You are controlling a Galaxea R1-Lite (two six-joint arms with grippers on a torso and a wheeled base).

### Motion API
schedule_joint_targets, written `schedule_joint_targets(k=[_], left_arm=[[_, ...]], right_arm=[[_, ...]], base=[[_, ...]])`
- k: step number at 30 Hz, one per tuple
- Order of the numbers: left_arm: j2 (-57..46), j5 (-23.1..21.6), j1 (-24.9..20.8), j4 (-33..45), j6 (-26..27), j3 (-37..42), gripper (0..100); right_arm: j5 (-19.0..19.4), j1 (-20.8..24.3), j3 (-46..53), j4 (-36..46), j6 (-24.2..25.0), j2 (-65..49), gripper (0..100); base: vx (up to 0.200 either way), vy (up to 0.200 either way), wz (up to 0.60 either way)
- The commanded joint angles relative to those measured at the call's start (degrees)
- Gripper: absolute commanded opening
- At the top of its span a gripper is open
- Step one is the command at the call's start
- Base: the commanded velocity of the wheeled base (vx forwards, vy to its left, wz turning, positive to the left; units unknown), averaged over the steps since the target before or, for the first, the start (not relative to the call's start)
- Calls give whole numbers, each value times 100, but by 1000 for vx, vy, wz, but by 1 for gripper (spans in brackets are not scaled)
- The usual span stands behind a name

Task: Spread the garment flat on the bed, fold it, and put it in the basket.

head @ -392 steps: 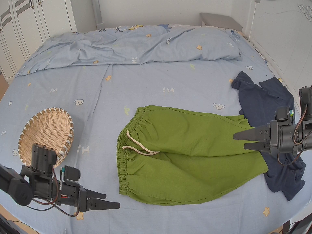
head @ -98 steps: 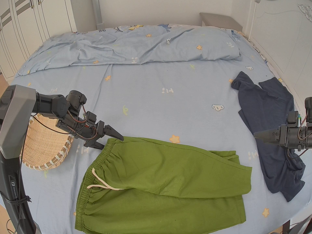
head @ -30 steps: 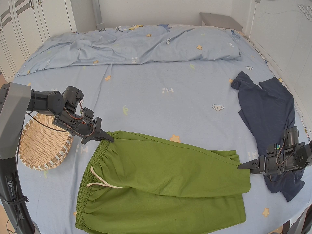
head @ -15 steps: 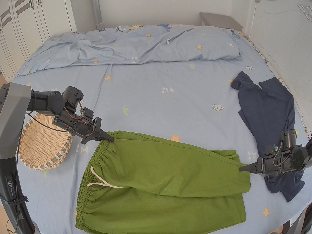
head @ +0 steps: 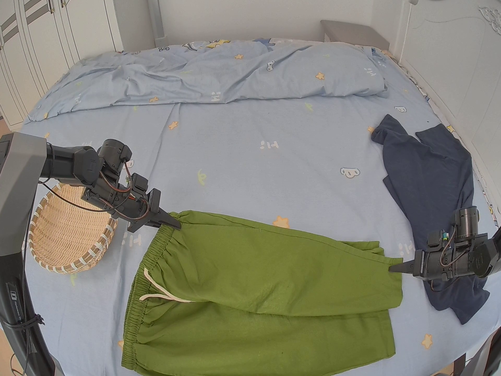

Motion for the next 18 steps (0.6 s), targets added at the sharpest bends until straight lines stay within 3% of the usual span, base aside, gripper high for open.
schedule_joint_targets(k=[1, 5, 10, 18], left_arm=[[-442, 2, 27, -23, -2, 303, 0], [-838, -7, 53, -67, -2, 576, 0], [-1198, -25, 159, -76, -2, 751, 0], [-1620, -34, 326, -146, -2, 980, 0]], right_arm=[[-312, 321, 247, -185, 87, -702, 0], [-760, 655, 291, -185, 245, -1414, 0], [-997, 989, 151, -133, 527, -2161, 0], [-1419, 1235, -544, -62, 606, -2363, 0]], base=[[0, 0, 0], [0, 0, 0], [0, 0, 0], [0, 0, 0]])
